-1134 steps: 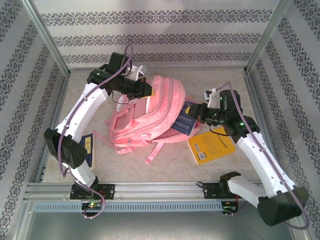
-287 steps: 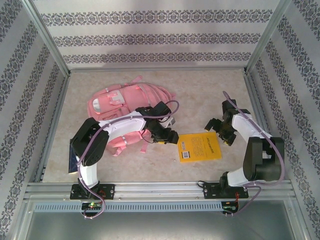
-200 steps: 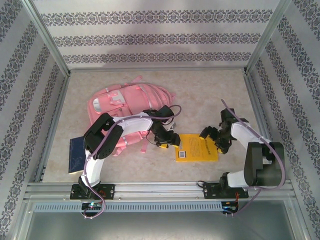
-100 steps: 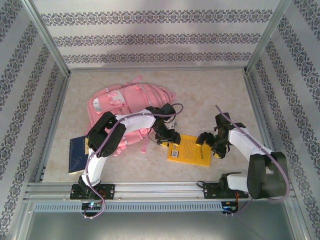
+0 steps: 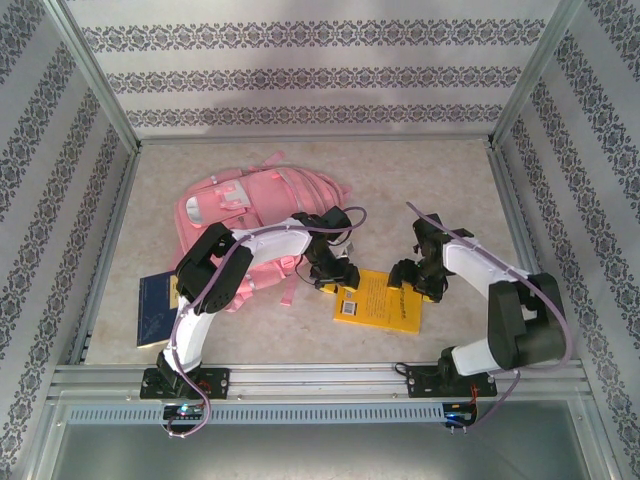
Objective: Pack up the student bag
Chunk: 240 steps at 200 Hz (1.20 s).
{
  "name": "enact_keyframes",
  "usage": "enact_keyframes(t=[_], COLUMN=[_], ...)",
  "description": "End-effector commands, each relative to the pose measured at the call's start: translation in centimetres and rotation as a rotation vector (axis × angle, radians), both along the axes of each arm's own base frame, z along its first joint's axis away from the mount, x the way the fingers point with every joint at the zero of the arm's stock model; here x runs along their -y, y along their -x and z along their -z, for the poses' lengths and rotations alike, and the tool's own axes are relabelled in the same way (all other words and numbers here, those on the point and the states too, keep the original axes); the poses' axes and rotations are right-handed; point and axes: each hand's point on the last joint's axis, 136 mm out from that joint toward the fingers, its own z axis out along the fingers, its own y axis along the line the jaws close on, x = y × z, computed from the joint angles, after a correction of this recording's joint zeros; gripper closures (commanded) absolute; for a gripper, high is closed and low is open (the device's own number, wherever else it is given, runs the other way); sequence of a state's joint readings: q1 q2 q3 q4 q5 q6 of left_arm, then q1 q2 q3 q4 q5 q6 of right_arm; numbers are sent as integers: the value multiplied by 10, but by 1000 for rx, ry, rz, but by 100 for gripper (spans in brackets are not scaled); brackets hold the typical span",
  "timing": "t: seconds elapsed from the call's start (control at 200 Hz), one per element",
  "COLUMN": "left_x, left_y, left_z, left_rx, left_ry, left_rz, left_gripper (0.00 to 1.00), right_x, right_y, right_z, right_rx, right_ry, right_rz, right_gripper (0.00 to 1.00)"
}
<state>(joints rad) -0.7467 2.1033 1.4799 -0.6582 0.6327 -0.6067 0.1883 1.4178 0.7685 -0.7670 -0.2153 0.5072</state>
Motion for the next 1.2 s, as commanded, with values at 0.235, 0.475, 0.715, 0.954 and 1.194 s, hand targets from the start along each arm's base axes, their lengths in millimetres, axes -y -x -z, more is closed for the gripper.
enact_keyframes(t=[0.235, 0.475, 0.715, 0.954, 1.194], left_x=[-3, -19, -47, -72, -58], left_y=[-10, -19, -19, -22, -20], left_z=[17, 2, -54, -79, -110], left_rx=[-4, 59, 269, 431, 636], left_ry=[-29, -72, -99, -150, -68], left_rz=[-12, 10, 119, 175, 297], left_gripper=[46, 45, 37, 32, 28], right_x=[-34, -29, -37, -42, -46], right_y=[9, 8, 4, 6, 6], right_z=[-40, -43, -64, -72, -79], right_rx=[66, 54, 37, -5, -17], right_ry=[-149, -115, -199, -248, -293], right_rz=[-64, -74, -22, -27, 5], right_gripper=[54, 92, 97, 95, 95])
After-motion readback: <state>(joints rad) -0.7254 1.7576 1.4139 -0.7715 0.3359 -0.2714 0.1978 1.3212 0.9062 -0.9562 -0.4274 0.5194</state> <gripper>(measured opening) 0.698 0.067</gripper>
